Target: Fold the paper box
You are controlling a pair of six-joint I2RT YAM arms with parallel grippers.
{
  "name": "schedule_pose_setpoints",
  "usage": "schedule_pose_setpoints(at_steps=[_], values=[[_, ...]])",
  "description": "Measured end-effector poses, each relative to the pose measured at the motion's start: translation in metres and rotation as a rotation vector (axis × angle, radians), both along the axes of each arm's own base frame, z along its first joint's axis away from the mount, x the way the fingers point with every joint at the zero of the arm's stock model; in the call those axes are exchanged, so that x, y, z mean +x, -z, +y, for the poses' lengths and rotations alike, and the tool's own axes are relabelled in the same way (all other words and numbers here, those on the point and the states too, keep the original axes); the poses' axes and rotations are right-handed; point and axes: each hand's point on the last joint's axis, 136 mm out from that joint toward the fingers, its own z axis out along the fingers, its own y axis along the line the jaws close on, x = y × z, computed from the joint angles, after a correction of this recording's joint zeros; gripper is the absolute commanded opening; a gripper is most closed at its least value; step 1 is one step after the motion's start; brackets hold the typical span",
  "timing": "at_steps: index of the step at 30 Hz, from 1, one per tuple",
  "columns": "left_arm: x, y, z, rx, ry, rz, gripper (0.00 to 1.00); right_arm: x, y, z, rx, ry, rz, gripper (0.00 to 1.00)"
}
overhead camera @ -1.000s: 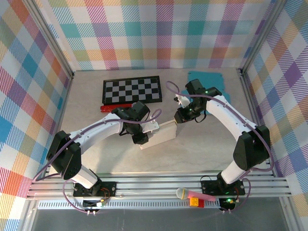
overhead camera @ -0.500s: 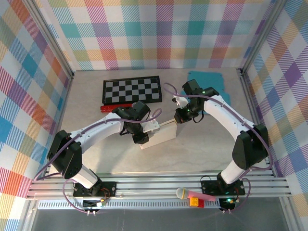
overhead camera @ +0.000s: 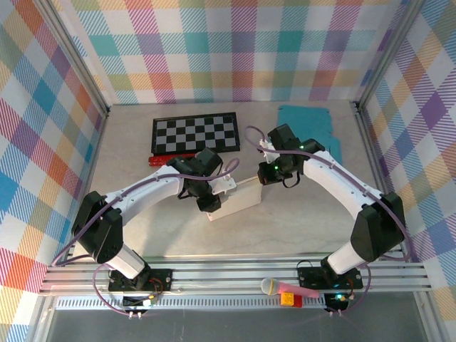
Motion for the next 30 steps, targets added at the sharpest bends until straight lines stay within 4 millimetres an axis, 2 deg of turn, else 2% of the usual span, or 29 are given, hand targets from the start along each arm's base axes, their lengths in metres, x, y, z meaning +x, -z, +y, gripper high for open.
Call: schedule_pose_setpoints(at_steps=[9, 11, 12, 22, 25, 27, 30], values=[[0.008, -0.001, 0.003, -0.007, -0.059, -0.007, 0.42, -0.004, 0.004, -0.001, -0.010, 0.019, -0.094, 0.00], [0.012, -0.002, 0.004, -0.016, -0.081, -0.026, 0.46, -0.003, 0.004, -0.001, -0.016, 0.029, -0.101, 0.00], [0.014, -0.004, 0.004, -0.022, -0.093, -0.038, 0.52, -0.002, 0.004, -0.001, -0.019, 0.033, -0.104, 0.00], [0.013, -0.041, 0.011, -0.146, -0.198, -0.155, 0.56, -0.003, 0.004, 0.000, -0.029, 0.073, -0.105, 0.00], [0.012, -0.052, 0.011, -0.185, -0.234, -0.173, 0.68, -0.004, 0.003, 0.000, -0.033, 0.084, -0.097, 0.00], [0.012, -0.059, 0.013, -0.205, -0.265, -0.181, 0.67, -0.005, 0.002, 0.000, -0.034, 0.089, -0.090, 0.00], [0.014, -0.066, 0.019, -0.215, -0.327, -0.187, 0.62, -0.007, 0.001, -0.001, -0.036, 0.100, -0.078, 0.00]])
